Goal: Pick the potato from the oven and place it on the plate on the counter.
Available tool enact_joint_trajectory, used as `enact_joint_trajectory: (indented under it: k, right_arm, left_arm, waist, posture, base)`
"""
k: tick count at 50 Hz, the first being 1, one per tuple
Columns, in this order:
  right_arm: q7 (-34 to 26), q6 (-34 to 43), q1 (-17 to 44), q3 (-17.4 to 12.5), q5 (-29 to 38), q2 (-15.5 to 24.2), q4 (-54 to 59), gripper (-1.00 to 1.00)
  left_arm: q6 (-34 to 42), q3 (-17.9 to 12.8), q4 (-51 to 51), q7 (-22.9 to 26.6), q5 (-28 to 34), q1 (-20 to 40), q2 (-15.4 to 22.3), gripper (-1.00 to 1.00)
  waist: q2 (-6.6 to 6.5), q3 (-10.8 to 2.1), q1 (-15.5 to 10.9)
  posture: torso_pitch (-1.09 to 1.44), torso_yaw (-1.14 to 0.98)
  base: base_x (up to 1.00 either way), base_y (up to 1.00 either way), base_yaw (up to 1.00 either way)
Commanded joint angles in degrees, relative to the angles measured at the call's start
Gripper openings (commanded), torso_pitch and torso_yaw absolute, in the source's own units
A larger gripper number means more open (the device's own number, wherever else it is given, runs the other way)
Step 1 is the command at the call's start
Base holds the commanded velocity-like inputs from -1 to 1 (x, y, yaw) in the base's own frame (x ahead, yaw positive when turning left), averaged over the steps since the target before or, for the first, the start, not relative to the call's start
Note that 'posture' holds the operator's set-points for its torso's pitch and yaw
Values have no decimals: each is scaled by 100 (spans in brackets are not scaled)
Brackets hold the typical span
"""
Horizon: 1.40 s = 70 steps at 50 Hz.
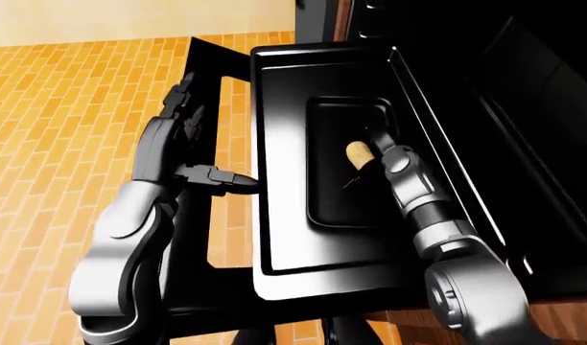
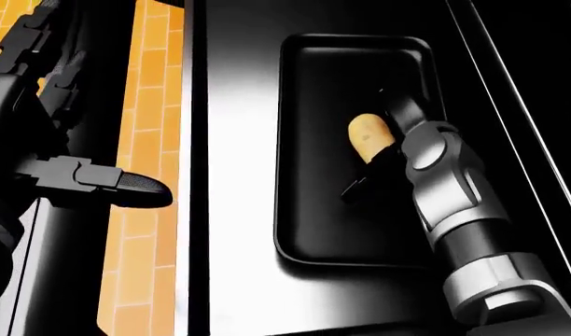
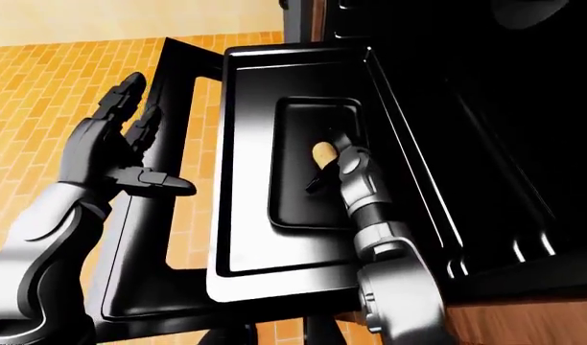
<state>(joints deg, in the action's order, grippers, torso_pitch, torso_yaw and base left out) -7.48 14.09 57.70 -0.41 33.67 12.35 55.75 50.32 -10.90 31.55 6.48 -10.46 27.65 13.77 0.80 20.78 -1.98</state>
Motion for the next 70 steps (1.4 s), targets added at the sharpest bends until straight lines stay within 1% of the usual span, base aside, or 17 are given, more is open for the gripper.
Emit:
enact_joint_trajectory:
  k: [1,3,5,6,7,12,14,24,27,30,43,47,48,54,62,67,70]
  right_arm:
    - [36,15,129,-46,51,80,-92,91]
    - [39,45,120,-47,81,78,-141,86]
    - [53,34,103,-39,112,70,-137,69]
    - [61,25,77,-31,132,64,-141,56]
    - [86,30,53,32,243,76,-108,48]
    - [188,-86,-12,54,449,69,76,37]
    - [193,-44,-72,88,567,66,1,25]
    - [449,-302,-205,219,1044,-97,412,14]
    - [502,-342,-249,260,1165,-159,480,7]
    - [539,-372,-270,273,1269,-167,514,-16]
    - [550,-371,-395,241,1455,-126,341,-65]
    - [635,-429,-342,217,1470,-106,350,-91]
    - [578,-355,-259,142,1437,-26,-108,-100]
    - [278,-106,-238,55,1437,34,-998,-100]
    - [-160,188,-207,-6,1478,12,-2008,-100]
    - [-308,236,-259,-2,1477,-48,-2376,-100]
    - [-527,391,-354,-20,1507,-72,-2930,-100]
  left_arm:
    - [-211,-45,153,-3,4,128,44,100]
    - [-215,-44,135,-4,6,133,45,100]
    - [-171,-53,167,-15,-6,149,46,100]
    - [-175,-49,171,-16,-5,144,47,100]
    - [-165,-68,185,-14,-20,140,48,100]
    - [-113,-90,239,-31,-67,147,65,100]
    - [-119,-89,241,-35,-77,150,70,100]
    - [-87,-106,274,-55,-140,198,101,100]
    - [-101,-112,254,-56,-153,209,112,100]
    - [-68,-129,284,-65,-176,218,125,100]
    - [-59,-101,312,-84,-176,191,124,100]
    - [-59,-103,322,-77,-175,171,114,100]
    - [-111,-89,279,-74,-166,156,97,100]
    - [-106,-107,276,-81,-177,164,95,100]
    - [-53,-149,307,-120,-233,202,134,100]
    - [-36,-168,309,-141,-273,241,161,100]
    - [6,-193,323,-164,-308,292,188,100]
  waist:
    - [-9,-219,20]
    - [-15,-231,14]
    - [-21,-240,9]
    - [-23,-243,7]
    - [-24,-247,6]
    - [-31,-282,7]
    - [-28,-310,10]
    - [-38,-465,1]
    - [-51,-499,-8]
    - [-65,-528,-19]
    - [-134,-603,-92]
    - [-152,-604,-109]
    - [-155,-603,-114]
    - [-160,-581,-143]
    - [-121,-658,-129]
    - [-117,-685,-109]
    - [-118,-685,-103]
  posture:
    - [109,0]
    - [111,0]
    - [112,0]
    - [113,0]
    - [114,0]
    - [119,0]
    - [120,0]
    - [129,0]
    - [132,0]
    - [134,0]
    - [144,0]
    - [144,0]
    - [144,0]
    - [144,0]
    - [144,0]
    - [144,0]
    - [144,0]
  base:
    - [0,0,0]
    - [0,0,0]
    - [0,0,0]
    - [0,0,0]
    - [0,0,0]
    - [0,0,0]
    - [0,0,0]
    - [0,0,0]
    - [0,0,0]
    - [0,0,0]
    - [0,0,0]
    - [0,0,0]
    - [0,0,0]
    - [0,0,0]
    - [0,0,0]
    - [0,0,0]
    - [0,0,0]
